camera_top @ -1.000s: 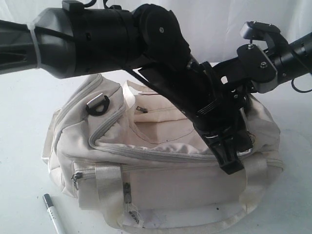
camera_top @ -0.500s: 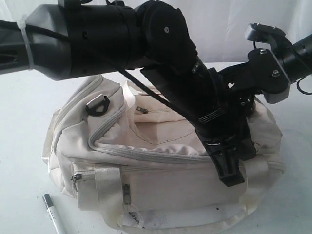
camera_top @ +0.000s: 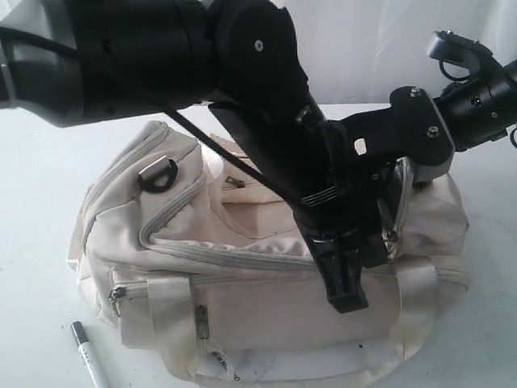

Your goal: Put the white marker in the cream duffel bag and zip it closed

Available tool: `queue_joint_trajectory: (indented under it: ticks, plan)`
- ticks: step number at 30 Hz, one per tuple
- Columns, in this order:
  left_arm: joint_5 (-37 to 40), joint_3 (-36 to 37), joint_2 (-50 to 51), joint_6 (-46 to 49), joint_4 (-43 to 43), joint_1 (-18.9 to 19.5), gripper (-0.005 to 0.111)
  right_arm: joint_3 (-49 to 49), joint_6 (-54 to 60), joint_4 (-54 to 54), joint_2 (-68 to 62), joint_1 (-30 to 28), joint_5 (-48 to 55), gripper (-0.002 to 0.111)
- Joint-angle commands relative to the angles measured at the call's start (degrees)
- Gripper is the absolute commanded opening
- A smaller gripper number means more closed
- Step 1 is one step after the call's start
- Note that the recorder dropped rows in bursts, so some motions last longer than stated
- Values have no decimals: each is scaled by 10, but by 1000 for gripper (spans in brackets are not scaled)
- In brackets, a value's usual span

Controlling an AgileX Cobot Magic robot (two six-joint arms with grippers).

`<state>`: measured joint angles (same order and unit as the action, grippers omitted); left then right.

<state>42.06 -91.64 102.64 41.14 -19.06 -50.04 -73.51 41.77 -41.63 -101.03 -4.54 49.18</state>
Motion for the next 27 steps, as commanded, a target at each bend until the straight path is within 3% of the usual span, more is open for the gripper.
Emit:
queue_joint_trajectory:
  ticks: [1, 17, 27]
  plan:
    - [113, 52, -33, -6, -36, -17, 0, -13, 1, 5, -5, -21, -101, 0]
    - [0, 77, -49, -5, -36, -17, 0, -13, 5, -3, -5, -23, -42, 4]
    - [-68, 76, -20, 11, -34, -15, 0, -13, 16, -3, -5, 15, -15, 6]
